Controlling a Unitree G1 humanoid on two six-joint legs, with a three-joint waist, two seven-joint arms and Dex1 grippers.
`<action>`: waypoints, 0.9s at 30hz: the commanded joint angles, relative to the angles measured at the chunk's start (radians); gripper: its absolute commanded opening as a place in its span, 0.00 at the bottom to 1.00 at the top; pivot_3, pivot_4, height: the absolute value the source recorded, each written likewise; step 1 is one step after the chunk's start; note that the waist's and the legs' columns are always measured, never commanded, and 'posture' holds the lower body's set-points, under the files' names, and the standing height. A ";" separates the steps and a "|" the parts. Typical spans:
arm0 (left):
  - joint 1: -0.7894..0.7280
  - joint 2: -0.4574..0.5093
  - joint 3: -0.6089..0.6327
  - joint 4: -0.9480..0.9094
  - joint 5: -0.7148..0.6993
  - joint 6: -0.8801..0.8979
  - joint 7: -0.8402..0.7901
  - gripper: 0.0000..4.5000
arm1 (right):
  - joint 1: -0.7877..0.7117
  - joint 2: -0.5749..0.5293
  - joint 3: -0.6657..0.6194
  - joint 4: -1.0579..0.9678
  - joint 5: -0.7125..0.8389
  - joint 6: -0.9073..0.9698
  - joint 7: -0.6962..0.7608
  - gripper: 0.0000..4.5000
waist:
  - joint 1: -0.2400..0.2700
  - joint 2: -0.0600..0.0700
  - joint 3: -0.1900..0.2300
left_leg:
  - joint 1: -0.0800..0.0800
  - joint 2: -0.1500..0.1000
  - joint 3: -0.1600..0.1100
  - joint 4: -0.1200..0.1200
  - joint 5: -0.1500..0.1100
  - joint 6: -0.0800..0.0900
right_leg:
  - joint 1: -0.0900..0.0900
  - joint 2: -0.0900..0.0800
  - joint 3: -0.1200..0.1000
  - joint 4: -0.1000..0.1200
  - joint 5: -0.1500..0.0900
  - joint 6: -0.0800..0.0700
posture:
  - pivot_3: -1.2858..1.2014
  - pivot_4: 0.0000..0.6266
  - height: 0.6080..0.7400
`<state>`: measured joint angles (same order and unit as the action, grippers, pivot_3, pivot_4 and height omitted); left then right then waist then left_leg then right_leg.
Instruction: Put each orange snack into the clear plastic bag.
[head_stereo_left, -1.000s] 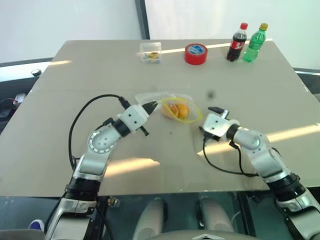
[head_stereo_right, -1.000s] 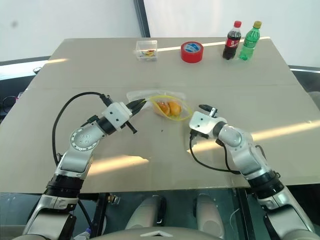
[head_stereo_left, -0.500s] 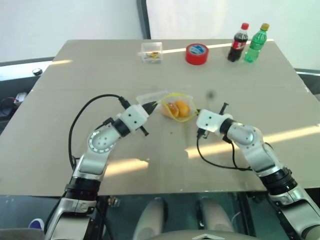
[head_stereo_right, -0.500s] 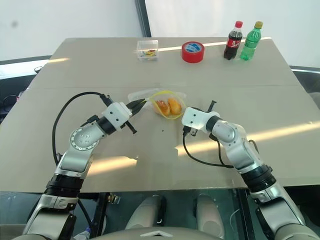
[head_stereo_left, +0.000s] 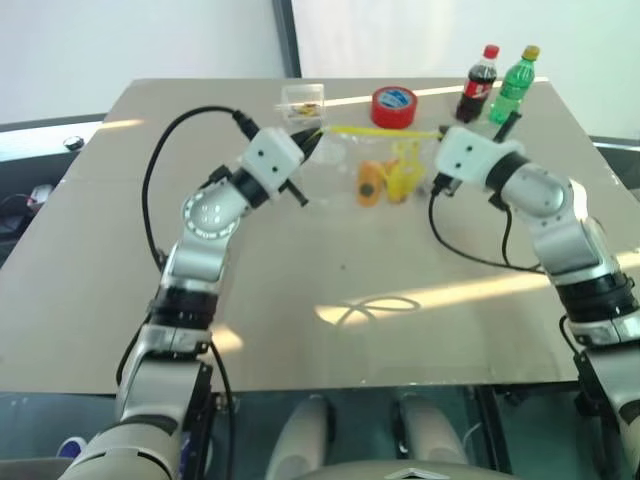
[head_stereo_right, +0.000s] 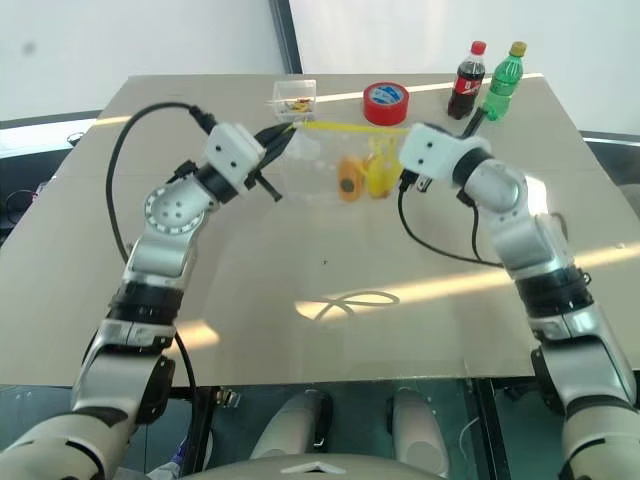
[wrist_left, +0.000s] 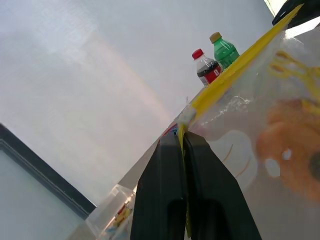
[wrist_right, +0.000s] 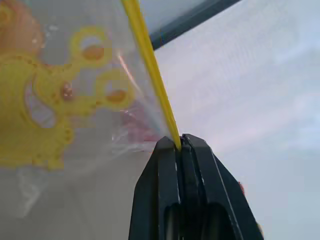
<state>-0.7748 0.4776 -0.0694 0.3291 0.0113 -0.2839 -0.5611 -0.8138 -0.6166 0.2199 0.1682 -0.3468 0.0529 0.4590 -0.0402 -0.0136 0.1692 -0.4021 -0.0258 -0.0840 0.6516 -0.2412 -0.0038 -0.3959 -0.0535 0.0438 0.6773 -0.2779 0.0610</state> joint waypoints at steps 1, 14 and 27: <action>-0.047 0.030 0.055 0.095 0.005 -0.073 0.031 0.00 | -0.003 -0.074 -0.072 0.083 -0.023 -0.021 -0.040 0.01 | 0.000 0.000 0.000 | 0.000 0.000 0.000 0.000 0.000 0.000 | 0.000 0.000 0.000 0.000 0.000 0.000 | 0.52 0.24 1.00; 0.375 0.056 -0.032 -0.252 0.001 -0.108 -0.084 0.00 | 0.508 -0.046 -0.053 -0.455 0.100 0.150 0.135 0.01 | 0.003 0.000 -0.001 | -0.014 0.003 0.002 0.002 0.000 0.001 | -0.015 0.000 0.003 0.003 0.000 0.000 | 0.52 0.24 1.00; 0.396 0.066 -0.062 -0.281 0.103 -0.188 -0.061 0.00 | 0.483 -0.034 -0.066 -0.743 0.298 0.369 0.308 0.32 | -0.002 0.000 -0.001 | -0.008 0.002 -0.003 0.013 -0.002 0.005 | -0.006 0.001 -0.001 0.011 0.000 0.000 | 0.52 0.24 1.00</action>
<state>-0.3725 0.5362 -0.1309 0.0864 0.0981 -0.4295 -0.6370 -0.2883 -0.6712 0.1312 -0.5216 -0.0672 0.4025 0.7654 -0.0424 -0.0134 0.1686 -0.4103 -0.0240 -0.0866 0.6644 -0.2435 0.0008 -0.4023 -0.0523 0.0425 0.6883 -0.2777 0.0612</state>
